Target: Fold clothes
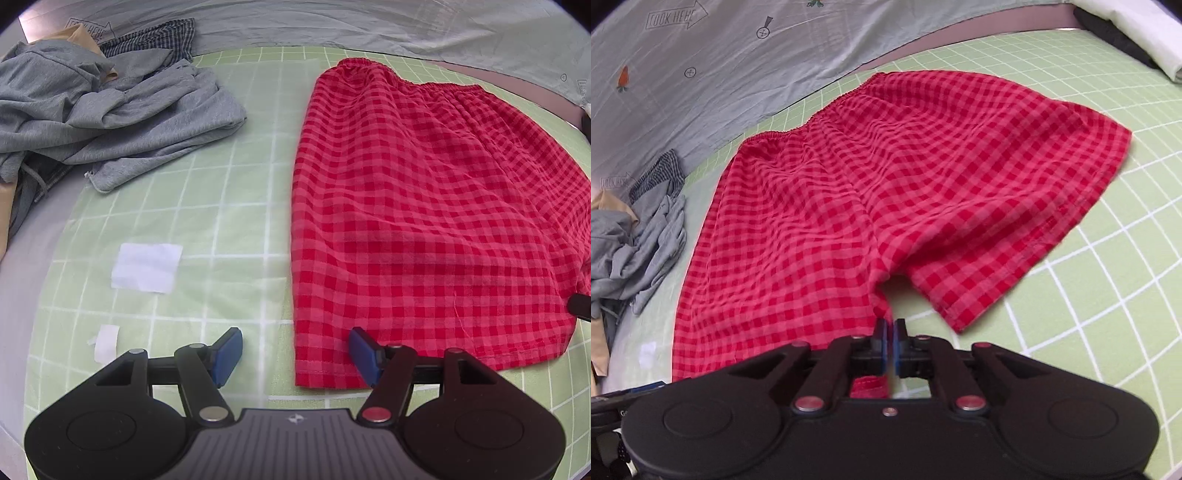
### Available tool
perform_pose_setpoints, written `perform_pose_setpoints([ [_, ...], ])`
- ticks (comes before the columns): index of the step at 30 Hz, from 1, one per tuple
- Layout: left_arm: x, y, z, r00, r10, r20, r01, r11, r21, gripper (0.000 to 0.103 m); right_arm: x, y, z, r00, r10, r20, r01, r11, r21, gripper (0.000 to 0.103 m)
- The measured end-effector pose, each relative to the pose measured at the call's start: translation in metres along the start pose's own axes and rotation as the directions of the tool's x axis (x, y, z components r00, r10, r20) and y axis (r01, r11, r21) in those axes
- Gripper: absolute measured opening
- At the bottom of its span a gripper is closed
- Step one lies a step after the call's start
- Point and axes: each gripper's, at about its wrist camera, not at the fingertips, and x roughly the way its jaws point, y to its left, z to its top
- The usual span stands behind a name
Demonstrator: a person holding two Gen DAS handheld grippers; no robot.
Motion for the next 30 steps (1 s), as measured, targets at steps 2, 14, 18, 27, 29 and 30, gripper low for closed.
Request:
perform_pose_setpoints([
  [2, 0.0, 0.0, 0.0, 1.0, 0.005, -0.004, -0.005, 1.0, -0.011, 0.065, -0.005, 0.007, 0.002, 0.998, -0.056, 0.004, 0.056, 0.996, -0.063, 0.035],
  [14, -0.006, -0.014, -0.001, 0.999, 0.033, -0.019, -0.036, 0.986, -0.165, 0.048, -0.037, -0.022, 0.016, 0.992, -0.116, 0.046, 0.122, 0.978, -0.169, 0.066],
  [18, -0.007, -0.02, 0.0, 0.997, 0.081, -0.016, -0.083, 0.98, -0.179, 0.004, -0.04, -0.046, 0.026, 0.992, -0.12, 0.033, 0.124, 0.978, -0.17, 0.066],
  [27, -0.028, 0.013, 0.007, 0.952, 0.305, 0.019, -0.286, 0.909, -0.303, 0.002, -0.039, -0.099, 0.057, 0.989, -0.143, 0.032, 0.147, 0.973, -0.176, 0.066],
  [29, -0.032, 0.021, 0.009, 0.947, 0.319, 0.018, -0.293, 0.888, -0.354, 0.002, -0.039, -0.108, 0.06, 0.99, -0.139, 0.026, 0.142, 0.973, -0.183, 0.066],
  [30, -0.035, 0.022, 0.011, 0.948, 0.318, 0.023, -0.287, 0.882, -0.374, 0.002, -0.039, -0.112, 0.061, 0.99, -0.137, 0.023, 0.139, 0.973, -0.186, 0.066],
])
